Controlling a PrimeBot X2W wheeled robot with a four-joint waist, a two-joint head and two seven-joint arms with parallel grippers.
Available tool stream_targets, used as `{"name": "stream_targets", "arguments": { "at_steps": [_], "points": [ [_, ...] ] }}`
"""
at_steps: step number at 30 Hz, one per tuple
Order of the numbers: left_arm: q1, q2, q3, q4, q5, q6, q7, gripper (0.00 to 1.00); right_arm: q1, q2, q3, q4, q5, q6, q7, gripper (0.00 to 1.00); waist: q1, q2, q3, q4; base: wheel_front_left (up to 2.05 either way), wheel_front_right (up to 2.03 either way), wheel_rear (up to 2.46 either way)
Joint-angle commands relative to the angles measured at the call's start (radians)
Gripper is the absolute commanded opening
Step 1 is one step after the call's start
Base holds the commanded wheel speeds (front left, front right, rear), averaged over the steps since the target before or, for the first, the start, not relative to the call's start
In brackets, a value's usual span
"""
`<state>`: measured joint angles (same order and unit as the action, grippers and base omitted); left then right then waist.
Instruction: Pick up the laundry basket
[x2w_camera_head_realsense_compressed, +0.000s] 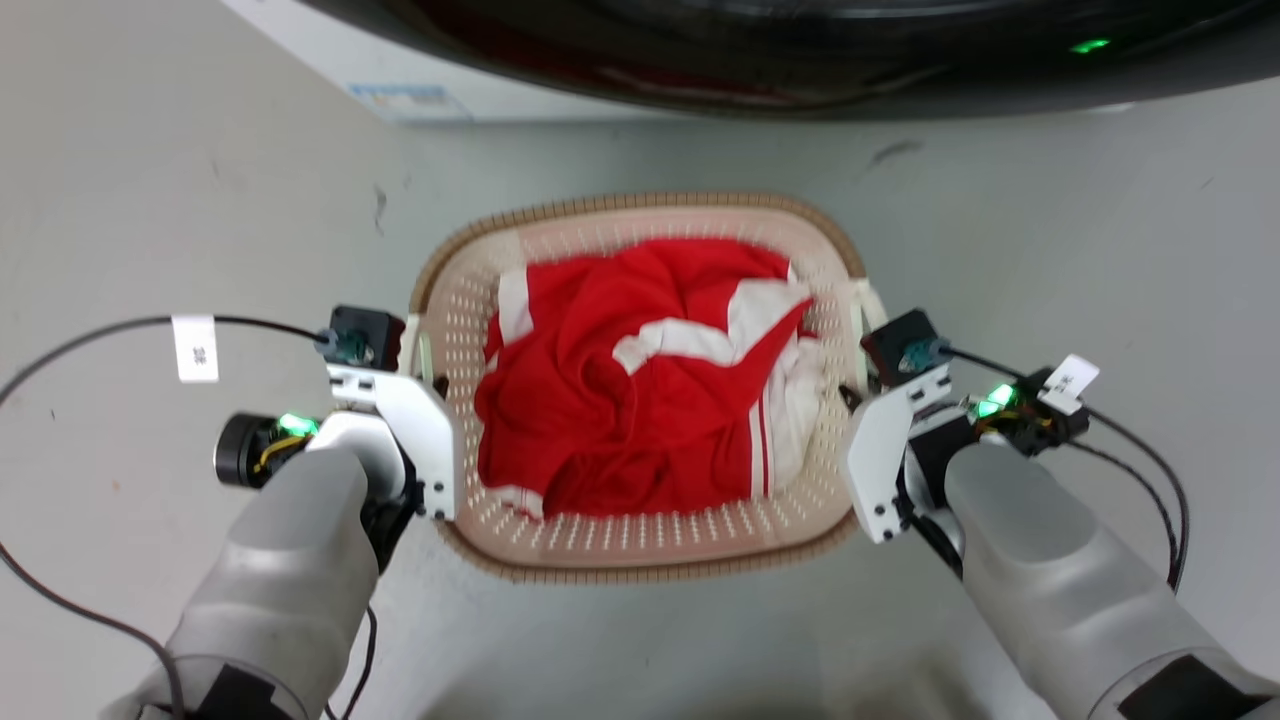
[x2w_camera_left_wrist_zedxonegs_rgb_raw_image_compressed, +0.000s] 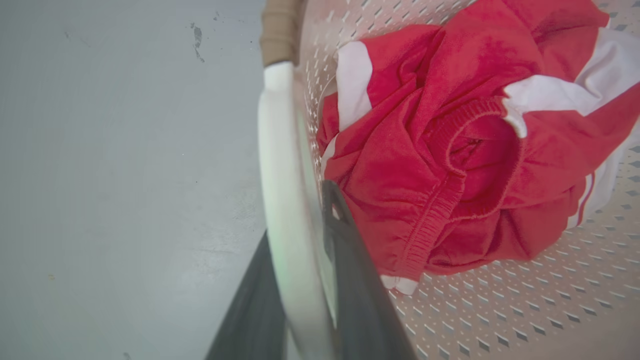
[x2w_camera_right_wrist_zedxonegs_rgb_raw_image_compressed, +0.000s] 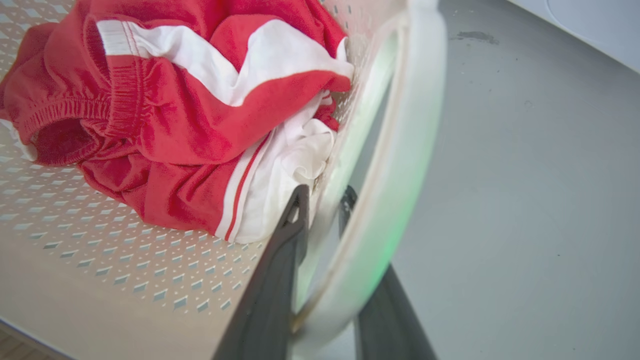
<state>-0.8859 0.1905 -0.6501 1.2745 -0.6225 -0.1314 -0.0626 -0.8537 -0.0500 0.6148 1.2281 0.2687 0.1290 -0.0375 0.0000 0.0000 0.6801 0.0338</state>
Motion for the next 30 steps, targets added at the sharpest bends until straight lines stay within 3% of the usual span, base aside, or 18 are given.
{"name": "stream_targets", "arguments": {
  "at_steps": [1, 30],
  "points": [
    [0.015, 0.006, -0.009, -0.007, -0.009, 0.003, 0.005, 0.0, 0.022, 0.0, 0.024, -0.009, 0.015, 0.003, 0.014, 0.0, 0.0, 0.0, -0.062, -0.014, 0.0, 0.0, 0.0],
    [0.307, 0.026, -0.192, -0.087, -0.245, 0.001, 0.247, 0.0, 0.272, 0.004, 0.329, -0.028, 0.348, 0.004, 0.23, 0.0, 0.0, 0.0, -0.554, -0.04, 0.0, 0.0, 0.0]
  ]
}}
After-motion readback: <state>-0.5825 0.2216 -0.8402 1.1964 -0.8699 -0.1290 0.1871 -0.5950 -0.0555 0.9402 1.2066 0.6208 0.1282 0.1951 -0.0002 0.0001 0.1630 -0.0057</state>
